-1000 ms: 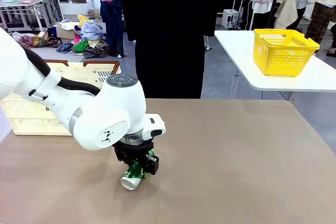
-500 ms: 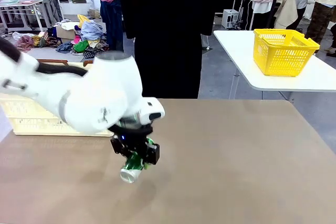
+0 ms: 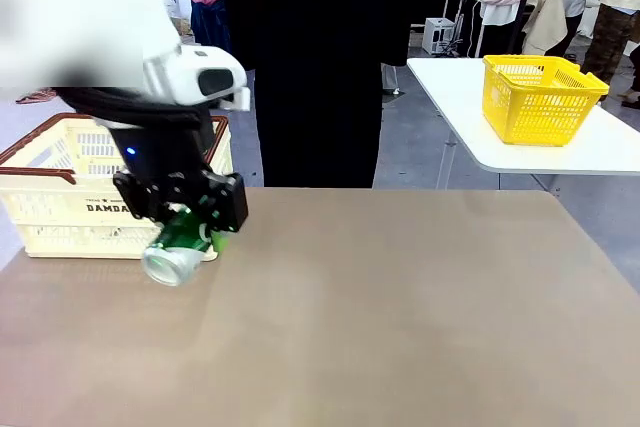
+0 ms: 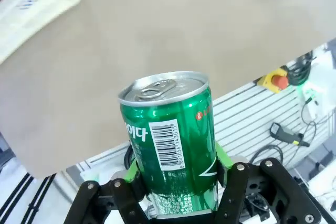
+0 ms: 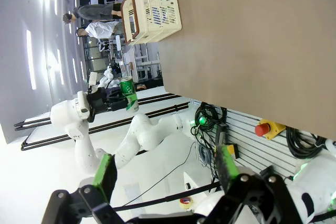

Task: Place the drinks into the Shopping basket.
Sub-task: Pick up one drink and place it into the Shopping basket.

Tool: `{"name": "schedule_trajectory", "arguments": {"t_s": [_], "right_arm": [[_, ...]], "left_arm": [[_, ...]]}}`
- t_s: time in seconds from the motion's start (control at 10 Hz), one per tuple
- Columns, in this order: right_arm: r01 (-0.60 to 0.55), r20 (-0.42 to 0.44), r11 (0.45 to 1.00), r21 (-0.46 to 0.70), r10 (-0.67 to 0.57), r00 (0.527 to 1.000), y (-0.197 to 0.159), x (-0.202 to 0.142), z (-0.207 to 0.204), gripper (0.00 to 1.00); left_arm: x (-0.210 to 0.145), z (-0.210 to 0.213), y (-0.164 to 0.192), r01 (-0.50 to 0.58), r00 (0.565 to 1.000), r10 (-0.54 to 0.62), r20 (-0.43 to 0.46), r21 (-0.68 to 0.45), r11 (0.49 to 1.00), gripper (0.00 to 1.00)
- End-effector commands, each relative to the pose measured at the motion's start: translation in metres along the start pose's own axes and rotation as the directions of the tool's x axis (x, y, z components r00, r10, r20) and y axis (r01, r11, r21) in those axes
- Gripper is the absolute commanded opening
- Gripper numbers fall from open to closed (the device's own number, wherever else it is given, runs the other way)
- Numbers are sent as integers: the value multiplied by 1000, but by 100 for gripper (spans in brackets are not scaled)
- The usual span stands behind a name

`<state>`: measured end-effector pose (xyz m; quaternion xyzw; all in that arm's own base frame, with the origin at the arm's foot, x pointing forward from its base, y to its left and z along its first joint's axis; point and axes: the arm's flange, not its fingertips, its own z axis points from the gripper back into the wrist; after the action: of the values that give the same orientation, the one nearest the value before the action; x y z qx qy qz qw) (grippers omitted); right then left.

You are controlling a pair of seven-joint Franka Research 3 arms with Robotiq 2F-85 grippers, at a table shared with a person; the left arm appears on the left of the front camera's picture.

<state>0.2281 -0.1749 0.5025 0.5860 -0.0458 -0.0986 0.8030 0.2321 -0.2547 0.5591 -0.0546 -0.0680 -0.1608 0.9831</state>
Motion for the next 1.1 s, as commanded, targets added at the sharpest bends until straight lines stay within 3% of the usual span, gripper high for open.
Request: {"name": "schedule_trajectory", "arguments": {"t_s": [0.0,0.1,0.2,0.6,0.8,1.0], "right_arm": [[-19,-8,1000,-7,19,1000,-1,-2,3,100],[-19,-8,1000,-7,19,1000,-1,-2,3,100],[-19,-8,1000,-7,19,1000,-1,-2,3,100],[-19,-8,1000,-7,19,1000,-1,-2,3,100],[-19,-8,1000,-7,19,1000,-1,-2,3,100],[-19,-8,1000,-7,19,1000,-1,-2,3,100]], "left_arm": [[-7,-15,6,-58,997,58,51,2,998,0],[-7,-21,10,-86,995,86,56,0,996,0],[-5,3,5,-21,999,21,27,7,1000,0],[-6,-6,7,-37,999,36,34,20,999,0],[45,25,46,-152,980,155,126,-38,988,0],[124,49,129,-283,935,298,194,-104,954,0]]}}
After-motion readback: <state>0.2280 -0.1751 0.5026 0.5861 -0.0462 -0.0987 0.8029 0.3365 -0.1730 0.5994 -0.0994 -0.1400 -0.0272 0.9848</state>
